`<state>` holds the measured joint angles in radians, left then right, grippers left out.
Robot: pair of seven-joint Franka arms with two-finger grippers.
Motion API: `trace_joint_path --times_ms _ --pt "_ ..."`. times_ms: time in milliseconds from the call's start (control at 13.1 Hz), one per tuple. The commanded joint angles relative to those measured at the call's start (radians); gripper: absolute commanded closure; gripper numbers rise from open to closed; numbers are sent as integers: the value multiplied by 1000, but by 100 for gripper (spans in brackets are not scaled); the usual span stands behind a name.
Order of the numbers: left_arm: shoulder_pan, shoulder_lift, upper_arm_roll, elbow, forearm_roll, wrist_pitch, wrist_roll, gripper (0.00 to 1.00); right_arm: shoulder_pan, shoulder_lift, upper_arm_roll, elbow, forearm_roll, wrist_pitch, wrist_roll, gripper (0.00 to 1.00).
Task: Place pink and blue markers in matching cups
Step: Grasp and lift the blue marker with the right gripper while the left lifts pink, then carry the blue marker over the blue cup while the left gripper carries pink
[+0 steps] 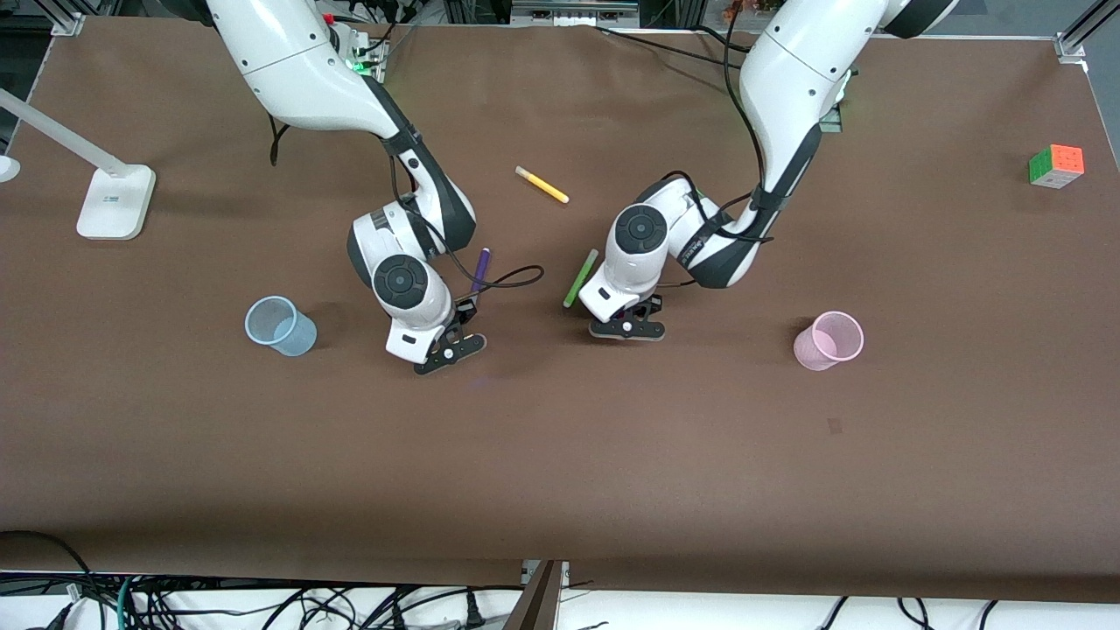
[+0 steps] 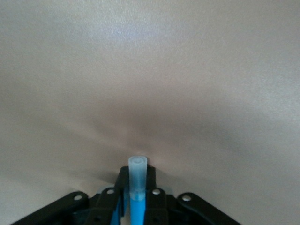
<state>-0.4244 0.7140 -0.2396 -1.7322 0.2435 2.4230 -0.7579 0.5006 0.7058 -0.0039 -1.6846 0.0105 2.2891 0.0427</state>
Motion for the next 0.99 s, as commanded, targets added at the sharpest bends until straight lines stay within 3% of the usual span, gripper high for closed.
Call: trace_joint_path --times_ms 0,306,536,765,918 --pt "41 -71 -1 -6 33 -47 -3 100 -3 -26 -10 28 5 3 -16 100" --pt "148 -210 -10 0 4 -286 287 100 -60 -54 -15 109 12 -37 -238 100" --pt "281 -297 -12 52 -142 -468 561 100 -147 -101 -8 134 19 -103 -505 100" --pt "395 -324 -14 98 -206 -599 759 100 -203 -138 -18 164 162 -196 -761 100" --pt "482 -323 -10 97 -342 -616 853 100 -258 -175 -18 167 195 -275 -935 100"
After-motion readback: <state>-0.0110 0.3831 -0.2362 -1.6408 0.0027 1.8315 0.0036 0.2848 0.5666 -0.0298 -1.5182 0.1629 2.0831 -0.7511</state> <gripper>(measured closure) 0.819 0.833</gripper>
